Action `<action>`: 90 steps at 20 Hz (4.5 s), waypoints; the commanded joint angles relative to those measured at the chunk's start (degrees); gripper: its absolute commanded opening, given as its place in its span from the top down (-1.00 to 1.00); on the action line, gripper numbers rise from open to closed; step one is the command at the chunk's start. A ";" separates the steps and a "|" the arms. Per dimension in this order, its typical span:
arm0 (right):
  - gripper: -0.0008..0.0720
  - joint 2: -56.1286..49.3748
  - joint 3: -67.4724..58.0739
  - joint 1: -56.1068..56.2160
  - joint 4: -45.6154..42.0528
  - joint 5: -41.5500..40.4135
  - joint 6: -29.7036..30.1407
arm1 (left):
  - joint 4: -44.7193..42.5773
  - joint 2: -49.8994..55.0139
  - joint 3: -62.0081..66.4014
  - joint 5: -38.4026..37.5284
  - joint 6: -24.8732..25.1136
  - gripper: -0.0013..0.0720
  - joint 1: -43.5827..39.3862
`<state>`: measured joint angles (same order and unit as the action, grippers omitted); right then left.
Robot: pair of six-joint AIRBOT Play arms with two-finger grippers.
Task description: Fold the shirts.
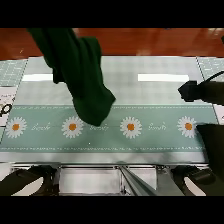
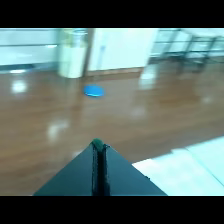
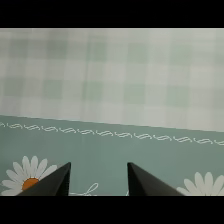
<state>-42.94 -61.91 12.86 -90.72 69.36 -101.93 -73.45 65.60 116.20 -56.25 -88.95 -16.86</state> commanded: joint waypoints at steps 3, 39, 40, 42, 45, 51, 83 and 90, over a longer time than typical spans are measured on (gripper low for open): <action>-0.15 0.42 0.02 0.04 0.13 0.76 0.63 | 6.71 -4.90 -18.32 2.45 -0.92 0.92 -10.56; -0.15 -7.43 32.65 -10.34 38.23 -15.28 12.94 | 36.13 2.91 -86.16 3.39 16.17 -0.37 13.84; -0.15 -8.52 32.63 -7.87 38.42 -16.28 11.80 | 36.13 3.52 -85.02 3.06 15.82 0.03 13.88; -0.15 -11.76 32.63 -3.13 41.38 -19.71 11.08 | 35.71 3.61 -82.84 2.89 18.91 0.91 14.29; -0.15 -17.53 32.61 1.90 49.46 -25.81 13.09 | 35.71 3.63 -79.47 2.32 19.12 0.91 15.80; -0.15 -30.80 27.87 3.78 63.56 -27.65 22.69 | 35.54 3.63 -76.67 -1.05 19.32 0.91 19.80; 0.93 -20.79 -51.89 -8.46 26.69 10.69 17.49 | 36.89 -4.22 -14.34 -7.72 16.02 0.92 28.92; 0.93 -4.46 -55.32 -8.46 15.93 18.58 16.26 | 30.88 -18.36 -7.74 -13.57 16.02 0.91 34.47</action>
<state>-53.01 -115.57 4.47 -69.82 83.05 -84.99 -39.03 52.56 106.19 -65.84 -72.86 16.03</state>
